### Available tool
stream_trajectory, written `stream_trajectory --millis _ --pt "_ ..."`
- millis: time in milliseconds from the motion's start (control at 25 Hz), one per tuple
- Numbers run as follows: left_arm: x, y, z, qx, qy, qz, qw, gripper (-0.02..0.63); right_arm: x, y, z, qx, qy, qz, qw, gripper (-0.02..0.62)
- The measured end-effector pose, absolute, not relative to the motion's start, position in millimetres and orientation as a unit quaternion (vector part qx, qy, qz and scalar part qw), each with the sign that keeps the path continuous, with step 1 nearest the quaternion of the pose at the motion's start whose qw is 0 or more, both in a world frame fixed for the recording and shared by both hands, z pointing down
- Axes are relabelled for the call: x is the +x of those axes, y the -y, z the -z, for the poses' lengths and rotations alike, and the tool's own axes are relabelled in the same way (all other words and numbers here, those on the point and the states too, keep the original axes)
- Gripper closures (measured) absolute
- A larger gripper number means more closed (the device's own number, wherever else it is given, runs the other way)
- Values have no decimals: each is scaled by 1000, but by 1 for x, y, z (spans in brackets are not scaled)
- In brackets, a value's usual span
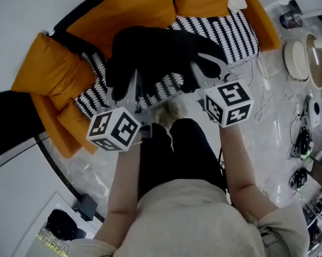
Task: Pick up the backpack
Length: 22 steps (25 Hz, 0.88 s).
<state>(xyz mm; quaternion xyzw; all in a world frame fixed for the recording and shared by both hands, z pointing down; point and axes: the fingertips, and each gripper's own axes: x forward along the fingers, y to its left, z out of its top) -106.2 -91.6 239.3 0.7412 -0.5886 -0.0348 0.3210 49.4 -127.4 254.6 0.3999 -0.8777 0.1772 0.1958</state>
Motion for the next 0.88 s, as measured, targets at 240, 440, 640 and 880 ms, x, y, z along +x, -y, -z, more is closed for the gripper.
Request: stream_trajectory --millis 240,440,640,880 --pt "-106 89 -185 765 575 43 287 531 50 125 -201 396 889 -162 165 578" --pt "-109 85 -149 769 579 66 262 531 46 123 -163 393 898 -132 150 578" --pt "-109 68 -116 766 587 87 246 531 46 104 -131 384 906 -106 147 578" --pt "-111 55 -77 778 584 94 213 531 44 95 -93 369 918 -82 118 578"
